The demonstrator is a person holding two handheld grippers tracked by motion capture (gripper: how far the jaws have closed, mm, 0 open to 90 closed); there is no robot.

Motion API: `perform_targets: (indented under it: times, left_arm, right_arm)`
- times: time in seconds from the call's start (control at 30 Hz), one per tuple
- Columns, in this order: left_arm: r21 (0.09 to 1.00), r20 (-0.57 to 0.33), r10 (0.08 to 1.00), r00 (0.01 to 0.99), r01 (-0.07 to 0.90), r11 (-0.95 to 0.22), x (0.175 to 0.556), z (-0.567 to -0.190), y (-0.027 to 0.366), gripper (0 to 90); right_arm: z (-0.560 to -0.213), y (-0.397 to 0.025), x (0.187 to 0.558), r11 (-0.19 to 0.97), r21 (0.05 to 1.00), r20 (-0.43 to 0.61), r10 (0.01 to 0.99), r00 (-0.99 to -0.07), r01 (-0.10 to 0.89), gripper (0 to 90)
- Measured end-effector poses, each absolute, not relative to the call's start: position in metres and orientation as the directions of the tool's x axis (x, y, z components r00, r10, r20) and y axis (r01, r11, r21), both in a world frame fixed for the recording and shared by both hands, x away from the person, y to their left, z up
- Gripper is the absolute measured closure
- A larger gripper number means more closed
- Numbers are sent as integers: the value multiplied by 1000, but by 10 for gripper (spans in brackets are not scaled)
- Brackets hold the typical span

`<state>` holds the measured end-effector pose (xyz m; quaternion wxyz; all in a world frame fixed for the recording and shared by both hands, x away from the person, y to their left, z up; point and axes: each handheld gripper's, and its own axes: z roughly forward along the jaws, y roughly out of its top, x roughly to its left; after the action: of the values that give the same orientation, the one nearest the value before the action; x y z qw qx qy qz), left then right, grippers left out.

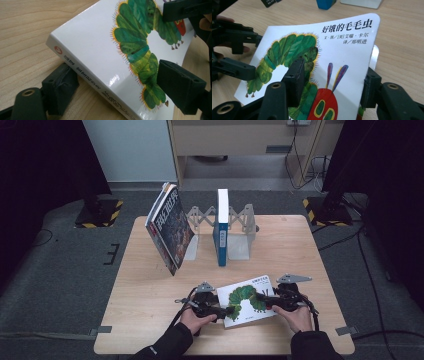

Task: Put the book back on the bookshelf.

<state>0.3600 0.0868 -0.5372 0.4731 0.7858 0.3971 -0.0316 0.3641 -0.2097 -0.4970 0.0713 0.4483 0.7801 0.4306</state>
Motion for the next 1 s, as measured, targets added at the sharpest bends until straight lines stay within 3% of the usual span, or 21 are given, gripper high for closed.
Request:
perform_targets:
  times: [0.17, 0.53, 0.7, 0.9, 1.0]
  left_arm:
    - [721, -422, 597, 683, 652, -237, 360, -537, 87, 172]
    - [720, -433, 592, 680, 656, -226, 360, -538, 88, 174]
    - [724, -428, 604, 672, 655, -215, 360, -539, 89, 219]
    - [732, -427, 605, 673, 650, -206, 359, -540, 89, 237]
    - [733, -424, 608, 672, 648, -205, 359, -540, 89, 250]
  right_arm:
    - [-504, -205, 366, 262, 712, 248, 774, -583, 651, 412]
    - [-505, -196, 364, 270, 747, 243, 740, -627, 608, 412]
    - [-504, -195, 364, 269, 748, 245, 737, -629, 607, 406]
    - [-502, -194, 364, 284, 738, 224, 753, -618, 613, 279]
    - [-502, -199, 365, 261, 736, 220, 780, -585, 624, 274]
